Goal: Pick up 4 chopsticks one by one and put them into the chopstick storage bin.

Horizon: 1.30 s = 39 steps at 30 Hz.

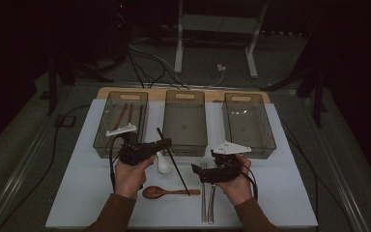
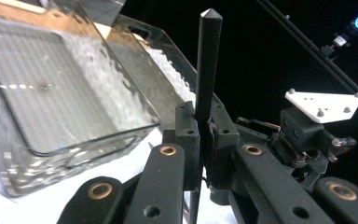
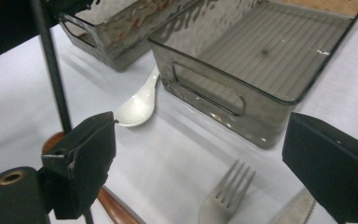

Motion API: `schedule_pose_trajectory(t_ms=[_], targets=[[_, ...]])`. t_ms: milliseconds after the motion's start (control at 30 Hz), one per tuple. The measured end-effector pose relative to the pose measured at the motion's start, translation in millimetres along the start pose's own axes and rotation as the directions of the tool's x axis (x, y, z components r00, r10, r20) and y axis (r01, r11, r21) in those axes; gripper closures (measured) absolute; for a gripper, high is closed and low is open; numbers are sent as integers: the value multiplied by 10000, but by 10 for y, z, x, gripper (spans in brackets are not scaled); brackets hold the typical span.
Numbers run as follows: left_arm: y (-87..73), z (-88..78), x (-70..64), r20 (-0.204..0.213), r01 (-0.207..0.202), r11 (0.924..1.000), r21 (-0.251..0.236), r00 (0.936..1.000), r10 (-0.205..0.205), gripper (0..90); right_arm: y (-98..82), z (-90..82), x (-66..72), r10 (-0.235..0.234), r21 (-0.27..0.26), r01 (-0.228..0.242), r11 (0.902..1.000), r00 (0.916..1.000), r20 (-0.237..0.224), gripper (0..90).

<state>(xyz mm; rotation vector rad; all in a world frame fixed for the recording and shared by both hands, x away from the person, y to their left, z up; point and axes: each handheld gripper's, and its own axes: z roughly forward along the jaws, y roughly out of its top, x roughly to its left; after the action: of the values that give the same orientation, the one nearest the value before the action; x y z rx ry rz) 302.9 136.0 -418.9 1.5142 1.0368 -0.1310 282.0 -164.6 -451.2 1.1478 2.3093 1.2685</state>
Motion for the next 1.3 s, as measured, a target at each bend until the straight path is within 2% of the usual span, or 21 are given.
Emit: schedule_pose_trajectory(t_ms=[200,500,633,867,933,1167,1200,1267,1300], targets=[[81,-194,71,-671,-171,9996,-225,9976,156,869,-50,-20,-64,78,24,-79,10000,9999,154,94],[219,-492,116,-1395,-487,9981,-384,9893,429,869,-96,-48,-134,192,28,-193,9998,9994,301,94],[285,-618,157,-1804,-524,9979,-371,9826,448,869,-104,-61,-150,224,38,-226,9997,9991,363,94],[394,-779,262,-2624,-622,9978,-228,9635,540,869,-131,-66,-172,202,54,-205,9998,9986,485,94],[427,-803,296,-2887,-641,9979,-120,9557,580,869,-139,-69,-179,241,64,-244,9997,9985,488,94],[503,-810,404,-3502,-624,9979,152,9345,637,868,-177,-102,-211,248,13,-249,9997,9976,641,95],[515,-806,420,-3615,-643,9978,180,9300,665,868,-186,-112,-220,228,-12,-227,9997,9976,650,95],[538,-796,455,-3720,-611,9979,197,9260,640,868,-202,-133,-235,220,-40,-218,9998,9974,681,95],[551,-788,471,-3829,-631,9977,234,9213,672,868,-213,-149,-246,265,-72,-260,9996,9972,699,95]])
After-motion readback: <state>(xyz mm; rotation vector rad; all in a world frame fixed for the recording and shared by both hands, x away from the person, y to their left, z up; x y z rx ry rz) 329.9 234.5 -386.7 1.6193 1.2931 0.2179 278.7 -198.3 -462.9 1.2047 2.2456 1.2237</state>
